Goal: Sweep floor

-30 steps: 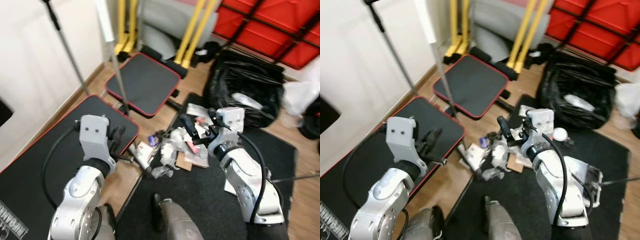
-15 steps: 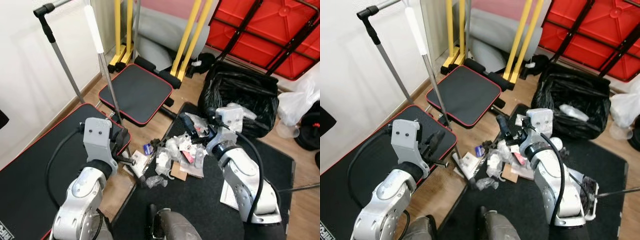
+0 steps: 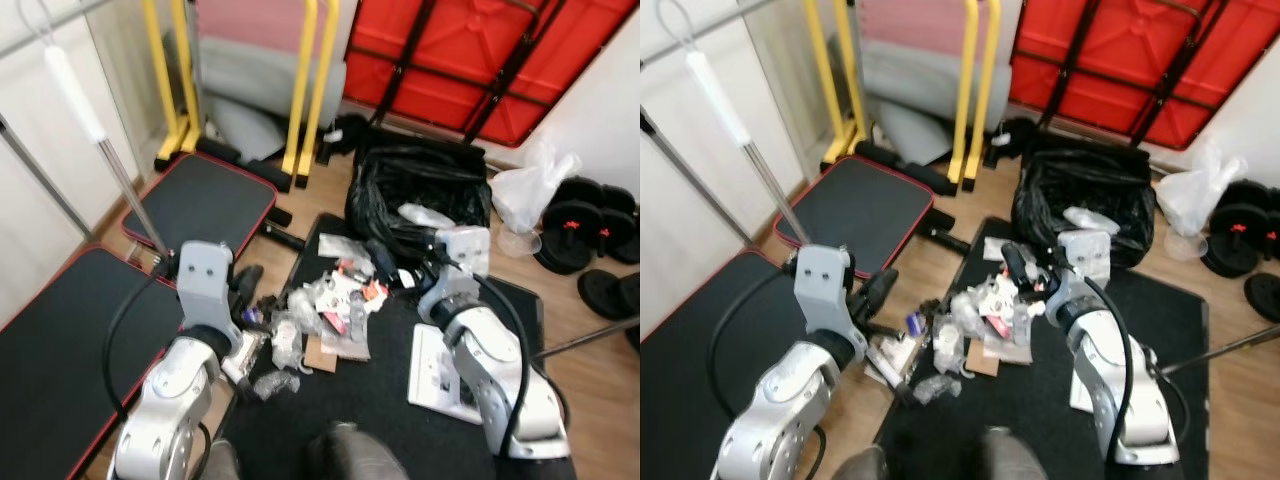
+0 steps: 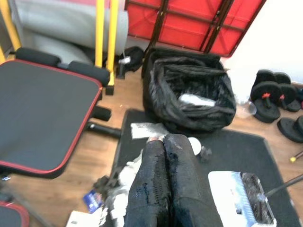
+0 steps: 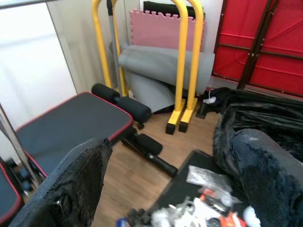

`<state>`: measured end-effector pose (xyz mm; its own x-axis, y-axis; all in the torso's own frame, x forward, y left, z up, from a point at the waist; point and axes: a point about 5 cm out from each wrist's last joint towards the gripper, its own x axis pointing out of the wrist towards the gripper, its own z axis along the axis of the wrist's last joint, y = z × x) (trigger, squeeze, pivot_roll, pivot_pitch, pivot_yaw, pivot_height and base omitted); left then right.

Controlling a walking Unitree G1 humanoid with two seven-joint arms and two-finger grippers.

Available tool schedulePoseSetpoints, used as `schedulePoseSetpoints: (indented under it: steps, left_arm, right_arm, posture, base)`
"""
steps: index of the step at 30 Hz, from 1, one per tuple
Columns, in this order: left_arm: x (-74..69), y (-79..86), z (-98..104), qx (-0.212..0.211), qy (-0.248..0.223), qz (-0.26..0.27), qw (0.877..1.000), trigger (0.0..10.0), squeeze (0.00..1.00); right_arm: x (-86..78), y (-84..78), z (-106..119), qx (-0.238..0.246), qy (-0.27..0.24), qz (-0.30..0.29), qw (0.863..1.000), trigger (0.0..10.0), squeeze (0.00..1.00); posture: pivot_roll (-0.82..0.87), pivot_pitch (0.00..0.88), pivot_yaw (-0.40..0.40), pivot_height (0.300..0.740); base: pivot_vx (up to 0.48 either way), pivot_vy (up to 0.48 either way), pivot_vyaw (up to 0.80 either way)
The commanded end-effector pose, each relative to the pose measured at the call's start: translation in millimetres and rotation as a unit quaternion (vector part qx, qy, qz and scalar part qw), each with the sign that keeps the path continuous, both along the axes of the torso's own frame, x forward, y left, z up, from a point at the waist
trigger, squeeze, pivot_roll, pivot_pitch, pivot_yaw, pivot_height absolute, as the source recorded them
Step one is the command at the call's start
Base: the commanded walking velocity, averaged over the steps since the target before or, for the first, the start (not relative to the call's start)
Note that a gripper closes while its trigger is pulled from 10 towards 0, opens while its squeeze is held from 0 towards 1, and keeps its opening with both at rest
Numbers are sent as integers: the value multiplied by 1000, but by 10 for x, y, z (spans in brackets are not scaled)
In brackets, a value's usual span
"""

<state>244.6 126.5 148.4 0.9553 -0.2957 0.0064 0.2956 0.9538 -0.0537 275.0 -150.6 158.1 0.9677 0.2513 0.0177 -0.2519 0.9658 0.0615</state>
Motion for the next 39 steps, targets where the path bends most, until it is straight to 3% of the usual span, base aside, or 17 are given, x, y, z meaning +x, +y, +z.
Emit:
schedulePoseSetpoints:
  steps: [1, 30, 39]
  left_arm:
    - [-36, -70, -66, -5, 12, -29, 999, 10000, 0]
    - [44, -100, -84, -11, 0, -28, 1000, 10000, 0]
    - [41, -111, -85, -6, 2, -27, 1000, 10000, 0]
  right_arm:
    - [-6, -57, -17, -4, -1, -8, 1000, 10000, 0]
    - [52, -155, -16, -13, -6, -31, 999, 10000, 0]
    - [51, -174, -17, -11, -4, -38, 999, 10000, 0]
  posture:
    - [-87, 156, -166, 740]
    - [-100, 151, -173, 740]
    - [-99, 152, -174, 740]
  base:
    - [0, -307, 0]
    - [0, -307, 0]
    - [0, 0, 0]
